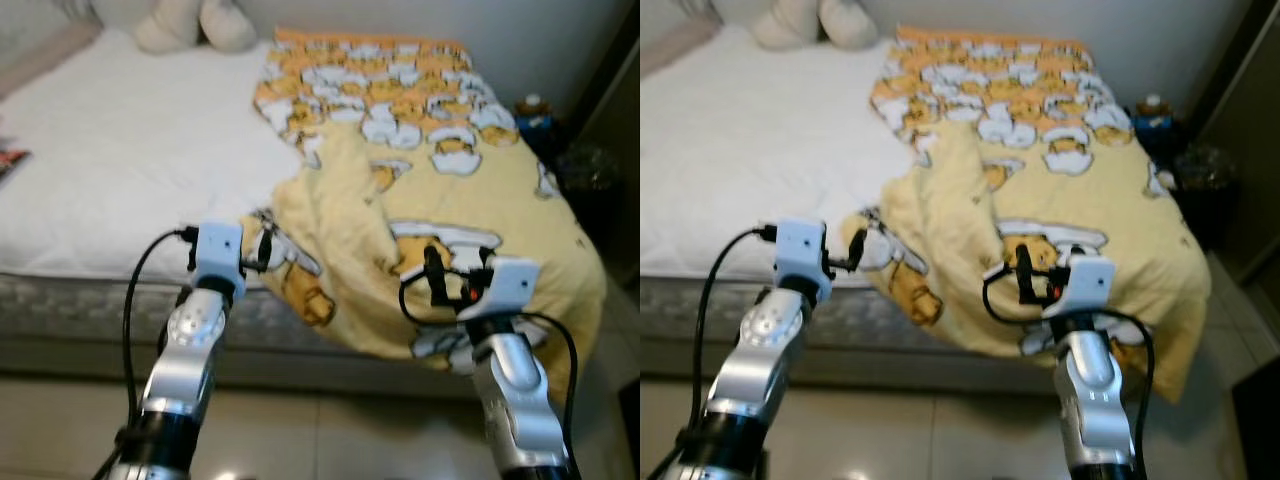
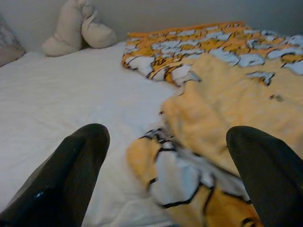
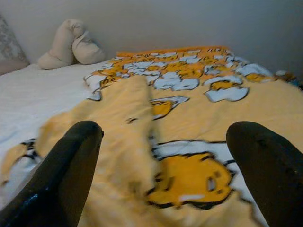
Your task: Clean up the room
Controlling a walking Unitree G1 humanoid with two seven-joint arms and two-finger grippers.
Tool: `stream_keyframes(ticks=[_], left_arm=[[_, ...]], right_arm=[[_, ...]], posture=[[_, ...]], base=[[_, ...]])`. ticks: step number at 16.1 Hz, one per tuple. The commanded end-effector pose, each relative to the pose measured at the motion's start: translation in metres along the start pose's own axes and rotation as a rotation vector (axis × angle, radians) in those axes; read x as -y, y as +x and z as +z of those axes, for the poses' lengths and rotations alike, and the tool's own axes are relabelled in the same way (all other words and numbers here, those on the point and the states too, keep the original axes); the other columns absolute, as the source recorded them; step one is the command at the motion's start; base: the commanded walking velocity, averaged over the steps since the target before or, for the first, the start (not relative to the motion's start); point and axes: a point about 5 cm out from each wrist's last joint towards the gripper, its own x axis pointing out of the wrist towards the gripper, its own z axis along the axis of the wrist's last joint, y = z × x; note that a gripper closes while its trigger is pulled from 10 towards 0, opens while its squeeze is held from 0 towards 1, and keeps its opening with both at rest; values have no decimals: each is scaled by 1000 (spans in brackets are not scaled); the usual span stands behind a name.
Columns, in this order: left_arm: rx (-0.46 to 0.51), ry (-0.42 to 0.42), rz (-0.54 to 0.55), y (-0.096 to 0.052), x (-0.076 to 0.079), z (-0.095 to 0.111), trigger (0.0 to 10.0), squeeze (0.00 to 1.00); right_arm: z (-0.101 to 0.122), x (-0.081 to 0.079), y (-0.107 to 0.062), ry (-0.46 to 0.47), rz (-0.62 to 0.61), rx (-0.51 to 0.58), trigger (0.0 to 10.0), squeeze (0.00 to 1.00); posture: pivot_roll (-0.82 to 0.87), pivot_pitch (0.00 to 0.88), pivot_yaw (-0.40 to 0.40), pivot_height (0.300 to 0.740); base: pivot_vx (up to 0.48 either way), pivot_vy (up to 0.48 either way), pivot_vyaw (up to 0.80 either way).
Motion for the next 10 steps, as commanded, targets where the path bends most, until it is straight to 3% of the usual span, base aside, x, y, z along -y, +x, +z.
stream_keyframes(ticks=[1, 5, 7, 10], left_arm=[[-3, -2, -2, 3, -3, 2, 10000, 0], [-11, 7, -65, 7, 3, 2, 10000, 0], [-12, 4, -58, 8, -2, 3, 10000, 0], [-11, 25, -68, 6, -3, 2, 10000, 0]], right_arm=[[1, -5, 0, -3, 16, -1, 10000, 0], [1, -7, -1, -7, 20, 0, 10000, 0], [-1, -3, -6, -13, 12, -8, 10000, 0], [-2, -3, -8, -14, 14, -13, 10000, 0]], posture=[[-24, 0, -3, 710], [-29, 0, 7, 710], [-32, 0, 9, 710], [-34, 0, 12, 710]], base=[[390, 281, 0], [424, 67, 0], [431, 0, 0], [395, 271, 0]])
